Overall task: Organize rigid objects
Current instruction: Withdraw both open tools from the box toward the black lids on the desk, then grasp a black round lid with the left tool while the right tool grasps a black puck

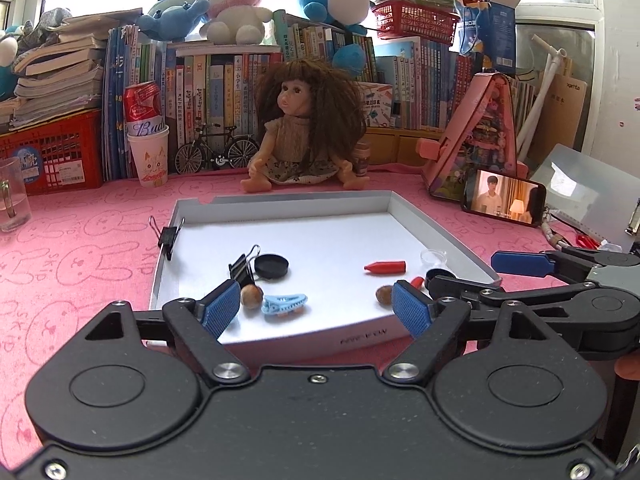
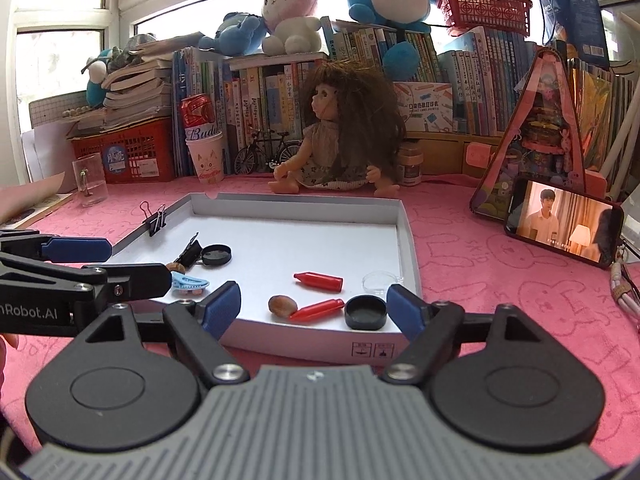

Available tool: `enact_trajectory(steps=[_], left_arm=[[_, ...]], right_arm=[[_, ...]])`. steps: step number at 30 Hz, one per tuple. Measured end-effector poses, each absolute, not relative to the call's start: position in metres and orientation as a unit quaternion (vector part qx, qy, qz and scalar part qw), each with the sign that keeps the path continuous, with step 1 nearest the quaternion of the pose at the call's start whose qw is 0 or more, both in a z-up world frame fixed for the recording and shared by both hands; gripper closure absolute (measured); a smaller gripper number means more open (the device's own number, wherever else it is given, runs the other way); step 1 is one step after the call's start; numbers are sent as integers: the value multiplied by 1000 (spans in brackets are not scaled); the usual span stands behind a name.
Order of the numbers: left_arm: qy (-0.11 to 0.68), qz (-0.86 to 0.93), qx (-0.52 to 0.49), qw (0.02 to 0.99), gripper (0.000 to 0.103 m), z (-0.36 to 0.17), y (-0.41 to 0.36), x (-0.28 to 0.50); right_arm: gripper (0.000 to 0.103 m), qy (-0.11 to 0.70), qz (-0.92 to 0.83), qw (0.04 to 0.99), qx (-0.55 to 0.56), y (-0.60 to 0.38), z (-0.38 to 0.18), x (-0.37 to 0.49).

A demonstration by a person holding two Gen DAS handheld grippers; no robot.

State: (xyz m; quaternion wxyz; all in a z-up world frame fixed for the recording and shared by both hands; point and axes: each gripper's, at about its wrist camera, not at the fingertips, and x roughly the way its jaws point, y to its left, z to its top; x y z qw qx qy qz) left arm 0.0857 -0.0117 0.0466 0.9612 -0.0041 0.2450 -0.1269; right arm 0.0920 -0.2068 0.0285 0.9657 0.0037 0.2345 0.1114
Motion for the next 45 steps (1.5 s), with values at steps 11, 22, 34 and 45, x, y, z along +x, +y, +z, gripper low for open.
enact_trajectory(steps=[11, 22, 34, 45], left_arm=[[269, -128, 7, 954, 21, 29, -5, 57], [283, -139, 4, 949, 22, 16, 3, 35], [303, -165, 5, 939, 32, 6, -3, 32], [303, -184, 22, 935, 53, 4, -7, 32]], right_arm=[[15, 236, 157, 959, -14, -207, 14, 59], [15, 250, 181, 951, -35, -202, -1, 39], [14, 255, 182, 949, -35, -199, -7, 39], [14, 249, 185, 949, -46, -198, -7, 37]])
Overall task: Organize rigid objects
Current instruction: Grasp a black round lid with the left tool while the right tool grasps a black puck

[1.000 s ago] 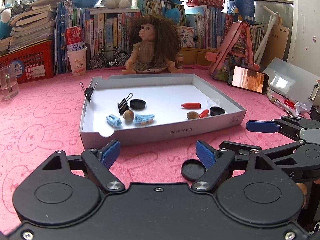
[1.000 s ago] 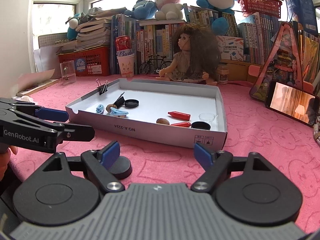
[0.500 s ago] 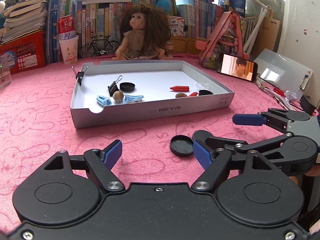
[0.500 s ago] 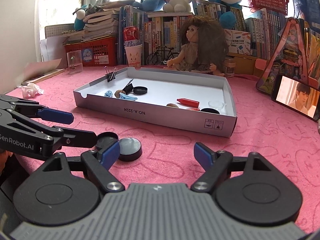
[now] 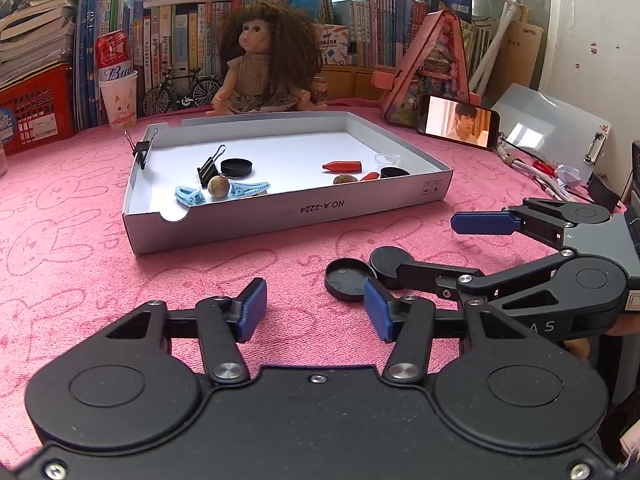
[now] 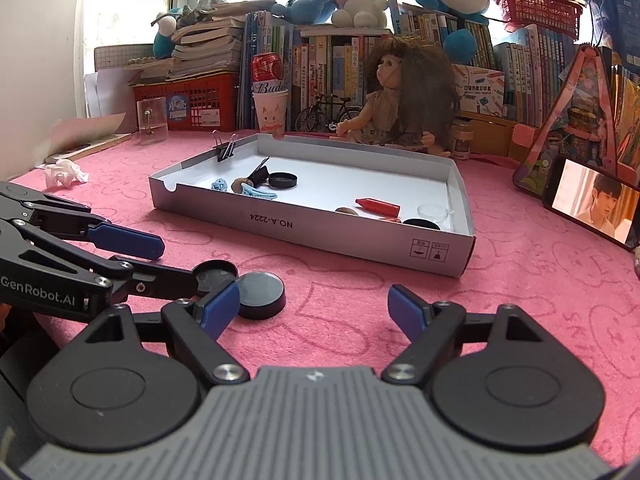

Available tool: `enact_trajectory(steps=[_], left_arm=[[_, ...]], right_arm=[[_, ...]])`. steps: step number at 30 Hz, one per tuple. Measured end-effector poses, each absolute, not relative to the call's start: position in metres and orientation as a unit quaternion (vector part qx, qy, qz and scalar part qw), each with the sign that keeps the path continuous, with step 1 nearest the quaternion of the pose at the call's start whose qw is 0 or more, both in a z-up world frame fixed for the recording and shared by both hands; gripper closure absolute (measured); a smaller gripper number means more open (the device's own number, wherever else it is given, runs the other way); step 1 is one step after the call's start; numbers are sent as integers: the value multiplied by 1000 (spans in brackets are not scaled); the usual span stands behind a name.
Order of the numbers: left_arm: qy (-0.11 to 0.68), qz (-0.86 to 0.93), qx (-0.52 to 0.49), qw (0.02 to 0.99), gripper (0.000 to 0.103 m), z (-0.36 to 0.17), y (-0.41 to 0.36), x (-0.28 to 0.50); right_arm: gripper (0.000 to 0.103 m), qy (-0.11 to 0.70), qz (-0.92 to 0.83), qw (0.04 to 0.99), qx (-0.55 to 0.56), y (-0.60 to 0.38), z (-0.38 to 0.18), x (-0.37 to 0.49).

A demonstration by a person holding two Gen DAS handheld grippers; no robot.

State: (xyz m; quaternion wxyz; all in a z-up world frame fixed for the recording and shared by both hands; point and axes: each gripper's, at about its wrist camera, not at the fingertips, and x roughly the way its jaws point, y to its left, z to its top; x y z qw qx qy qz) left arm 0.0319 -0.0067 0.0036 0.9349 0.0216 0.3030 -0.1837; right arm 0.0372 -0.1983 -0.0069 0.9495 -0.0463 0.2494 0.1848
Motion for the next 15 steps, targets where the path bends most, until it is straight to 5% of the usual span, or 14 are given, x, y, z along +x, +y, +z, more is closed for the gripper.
enact_trajectory(steps=[11, 15], left_arm=[[294, -194, 34, 935, 57, -1, -18, 38], [290, -194, 36, 937, 74, -2, -22, 39]], right_arm=[[14, 246, 172, 952, -52, -206, -4, 36], [14, 247, 175, 952, -52, -206, -4, 36]])
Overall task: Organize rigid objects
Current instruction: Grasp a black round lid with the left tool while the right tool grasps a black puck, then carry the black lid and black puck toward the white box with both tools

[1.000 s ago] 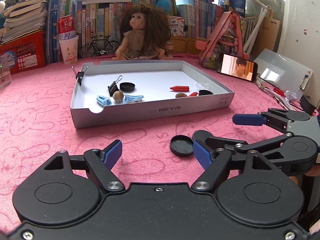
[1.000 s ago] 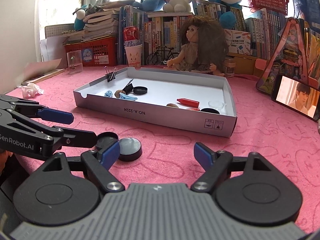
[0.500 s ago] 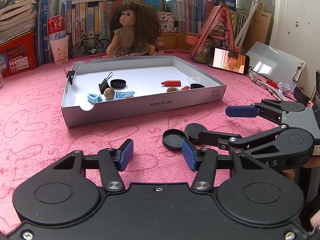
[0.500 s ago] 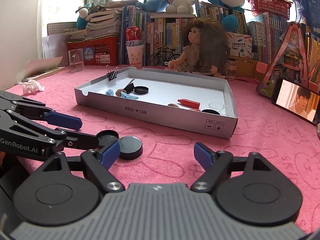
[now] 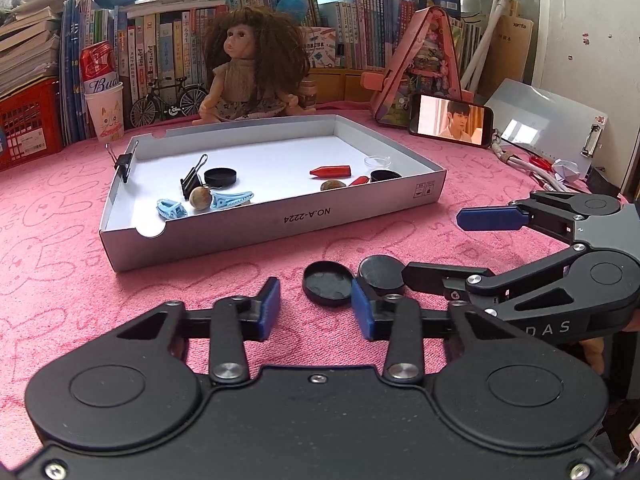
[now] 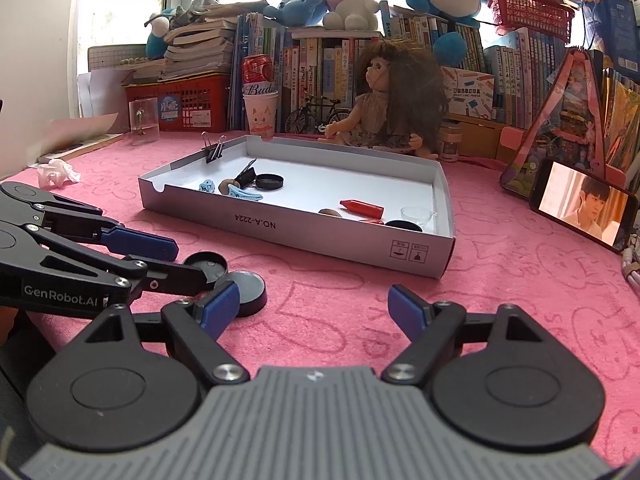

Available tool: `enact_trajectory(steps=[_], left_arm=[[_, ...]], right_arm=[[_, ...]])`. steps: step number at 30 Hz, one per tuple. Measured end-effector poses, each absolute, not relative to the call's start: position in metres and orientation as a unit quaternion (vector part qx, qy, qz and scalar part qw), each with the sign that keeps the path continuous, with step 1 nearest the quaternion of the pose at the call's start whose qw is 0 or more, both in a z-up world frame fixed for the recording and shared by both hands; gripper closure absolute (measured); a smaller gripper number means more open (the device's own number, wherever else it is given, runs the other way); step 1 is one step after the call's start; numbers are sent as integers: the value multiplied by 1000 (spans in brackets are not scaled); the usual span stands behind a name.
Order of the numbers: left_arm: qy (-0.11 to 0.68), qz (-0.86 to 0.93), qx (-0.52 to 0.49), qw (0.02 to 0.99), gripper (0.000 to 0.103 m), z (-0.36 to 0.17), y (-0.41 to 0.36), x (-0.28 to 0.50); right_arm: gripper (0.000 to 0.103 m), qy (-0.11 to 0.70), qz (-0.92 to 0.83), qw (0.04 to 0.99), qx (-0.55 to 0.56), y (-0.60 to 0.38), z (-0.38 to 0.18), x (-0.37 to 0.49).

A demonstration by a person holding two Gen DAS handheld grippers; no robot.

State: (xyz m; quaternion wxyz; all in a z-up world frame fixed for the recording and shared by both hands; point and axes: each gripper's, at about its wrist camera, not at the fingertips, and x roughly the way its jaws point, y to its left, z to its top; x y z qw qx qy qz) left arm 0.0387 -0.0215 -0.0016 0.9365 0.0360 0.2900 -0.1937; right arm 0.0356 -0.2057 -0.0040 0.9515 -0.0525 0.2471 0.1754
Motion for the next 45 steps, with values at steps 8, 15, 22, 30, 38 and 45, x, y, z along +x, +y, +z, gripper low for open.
enact_trajectory(steps=[8, 15, 22, 30, 38, 45], left_arm=[[293, -179, 24, 939, 79, -1, -17, 43], [296, -158, 14, 942, 79, 0, -9, 48], [290, -151, 11, 945, 76, 1, -8, 48], [284, -150, 11, 947, 67, 2, -12, 50], [278, -149, 22, 949, 65, 0, -20, 52], [280, -150, 32, 948, 65, 0, -21, 49]], right_arm=[[14, 247, 192, 948, -55, -200, -5, 35], [23, 243, 215, 944, -64, -188, -7, 31], [55, 246, 222, 941, -68, -179, -9, 32], [67, 246, 204, 946, -61, -183, -9, 35], [58, 248, 151, 956, -41, -189, -10, 45], [50, 247, 152, 956, -39, -189, -10, 50]])
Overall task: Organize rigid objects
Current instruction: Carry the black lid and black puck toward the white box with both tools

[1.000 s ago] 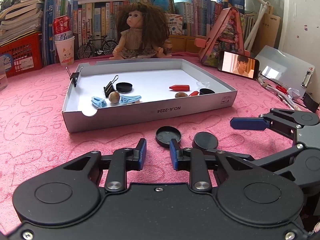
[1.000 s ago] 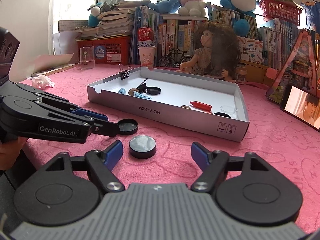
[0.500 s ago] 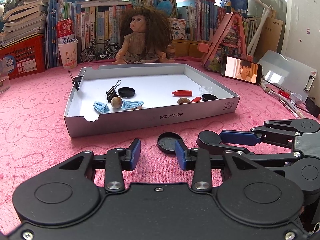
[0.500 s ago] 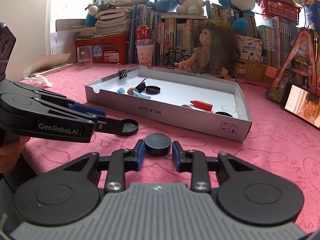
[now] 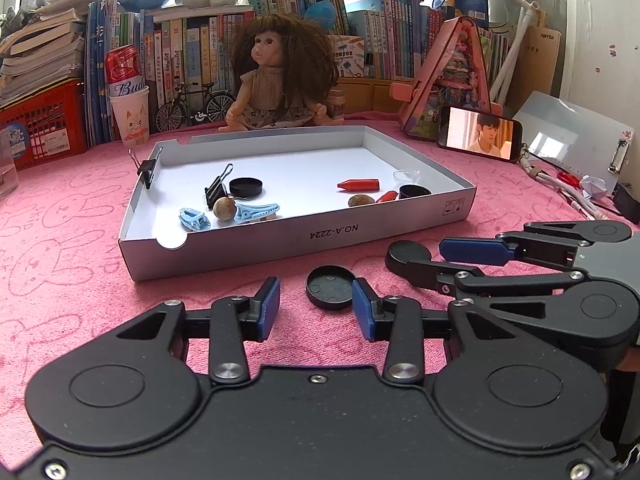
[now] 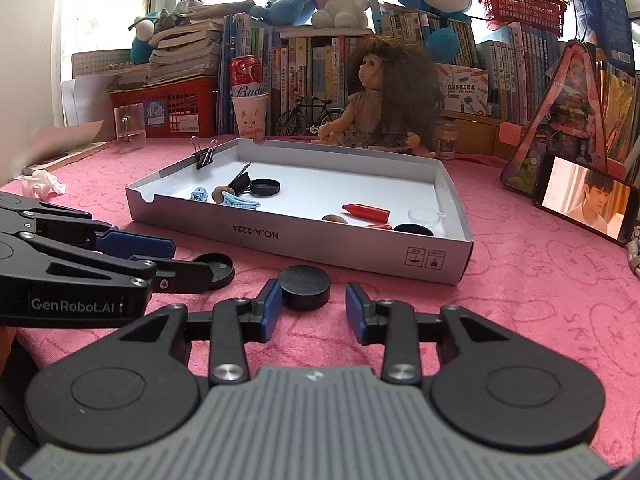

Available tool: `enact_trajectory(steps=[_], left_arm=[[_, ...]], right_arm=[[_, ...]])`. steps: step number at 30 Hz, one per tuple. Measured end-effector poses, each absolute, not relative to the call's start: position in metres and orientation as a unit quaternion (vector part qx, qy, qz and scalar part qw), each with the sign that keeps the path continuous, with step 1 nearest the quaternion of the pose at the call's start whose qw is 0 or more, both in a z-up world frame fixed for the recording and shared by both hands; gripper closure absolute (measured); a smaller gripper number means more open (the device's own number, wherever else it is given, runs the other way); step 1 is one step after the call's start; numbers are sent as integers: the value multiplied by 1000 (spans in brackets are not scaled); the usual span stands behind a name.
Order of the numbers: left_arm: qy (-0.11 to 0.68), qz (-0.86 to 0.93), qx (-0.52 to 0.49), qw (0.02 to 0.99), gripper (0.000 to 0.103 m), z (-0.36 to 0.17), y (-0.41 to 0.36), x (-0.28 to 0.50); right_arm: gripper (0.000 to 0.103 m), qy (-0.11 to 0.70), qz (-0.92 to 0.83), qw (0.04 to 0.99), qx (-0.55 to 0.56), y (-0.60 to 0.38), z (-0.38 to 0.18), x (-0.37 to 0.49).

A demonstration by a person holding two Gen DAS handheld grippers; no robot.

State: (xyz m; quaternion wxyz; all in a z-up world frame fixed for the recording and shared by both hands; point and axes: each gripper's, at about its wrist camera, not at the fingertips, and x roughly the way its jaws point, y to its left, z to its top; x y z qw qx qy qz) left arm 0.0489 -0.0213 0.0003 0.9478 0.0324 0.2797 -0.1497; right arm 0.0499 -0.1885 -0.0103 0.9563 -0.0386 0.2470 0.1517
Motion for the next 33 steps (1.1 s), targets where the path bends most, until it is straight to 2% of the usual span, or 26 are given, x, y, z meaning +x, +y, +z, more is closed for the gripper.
enact_trajectory(steps=[4, 7, 17, 19, 22, 25, 33], left_arm=[[282, -151, 36, 947, 65, 0, -21, 47], [282, -149, 36, 947, 65, -1, -22, 48], [283, -145, 35, 947, 65, -3, -21, 50], [283, -145, 34, 948, 65, -3, -21, 50], [283, -144, 35, 948, 65, -4, -21, 50], [283, -144, 34, 948, 65, -4, -21, 51], [282, -134, 27, 950, 64, -3, -23, 59]], right_arm=[[49, 248, 151, 956, -39, -185, -12, 54], [38, 244, 135, 960, -38, -182, -12, 58], [37, 253, 134, 957, -53, -177, -9, 66], [42, 254, 135, 956, -56, -176, -8, 67], [54, 259, 137, 954, -58, -173, -8, 69], [60, 260, 137, 954, -56, -173, -8, 68], [64, 260, 127, 956, -55, -176, -8, 66]])
